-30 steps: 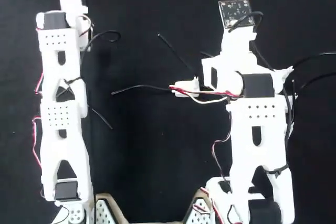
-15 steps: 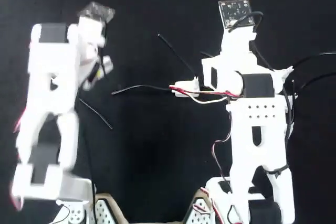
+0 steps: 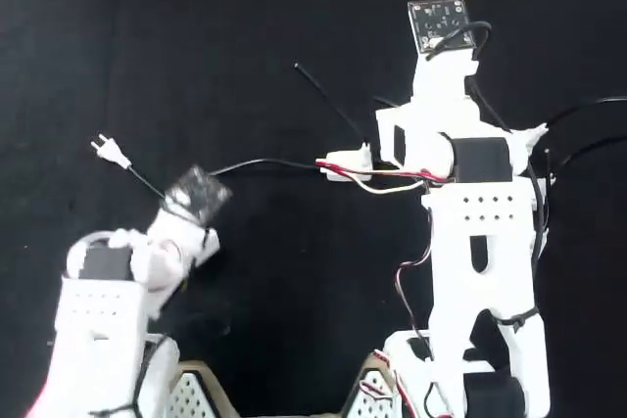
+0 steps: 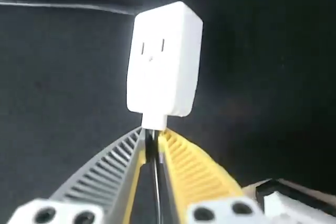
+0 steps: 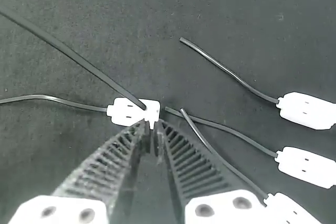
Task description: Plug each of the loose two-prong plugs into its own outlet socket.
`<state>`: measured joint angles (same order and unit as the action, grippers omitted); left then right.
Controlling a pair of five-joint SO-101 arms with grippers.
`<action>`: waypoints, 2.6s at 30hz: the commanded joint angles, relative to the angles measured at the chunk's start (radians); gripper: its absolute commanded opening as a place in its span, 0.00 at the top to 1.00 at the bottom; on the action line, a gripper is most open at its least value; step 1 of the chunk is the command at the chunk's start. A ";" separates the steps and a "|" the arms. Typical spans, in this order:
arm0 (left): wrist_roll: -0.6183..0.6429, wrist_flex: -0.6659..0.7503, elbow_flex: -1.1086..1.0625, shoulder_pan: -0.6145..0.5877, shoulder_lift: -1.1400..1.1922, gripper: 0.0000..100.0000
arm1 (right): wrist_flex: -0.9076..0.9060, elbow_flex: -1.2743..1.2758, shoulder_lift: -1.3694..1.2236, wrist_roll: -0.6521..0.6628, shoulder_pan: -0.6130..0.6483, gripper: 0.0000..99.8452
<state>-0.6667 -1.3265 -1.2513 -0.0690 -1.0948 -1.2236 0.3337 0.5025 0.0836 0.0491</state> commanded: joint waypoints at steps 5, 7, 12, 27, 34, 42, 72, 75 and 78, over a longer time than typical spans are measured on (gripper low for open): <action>-0.051 0.084 -0.171 -0.039 -0.204 0.97 | 0.018 -0.004 0.025 -0.009 0.014 0.98; -0.052 0.083 -0.182 -0.045 -0.242 0.97 | 0.018 -0.004 0.025 -0.009 0.014 0.98; -0.046 0.018 -0.176 -0.048 -0.316 0.79 | 0.020 -0.004 0.025 -0.009 0.011 0.98; -0.054 0.006 -0.177 0.119 -0.509 0.61 | 0.020 -0.004 0.025 -0.009 0.012 0.98; -0.003 0.100 -0.246 0.140 -0.489 0.77 | 0.075 0.041 0.027 -0.009 0.012 0.98; 0.072 0.109 -0.097 0.147 -0.287 0.78 | 0.095 0.054 0.027 -0.009 0.014 0.98; 0.140 0.358 0.139 0.107 0.499 0.85 | 0.091 0.054 0.027 -0.009 0.012 0.98; 0.110 0.373 0.114 0.088 0.528 0.85 | 0.091 0.054 0.027 -0.009 0.012 0.98; 0.112 0.371 0.117 0.088 0.548 0.85 | 0.092 0.054 0.027 -0.009 0.014 0.98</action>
<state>-0.5439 -0.9735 -1.1331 0.0414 -0.5715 -1.1454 0.3920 0.5025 0.0836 0.0491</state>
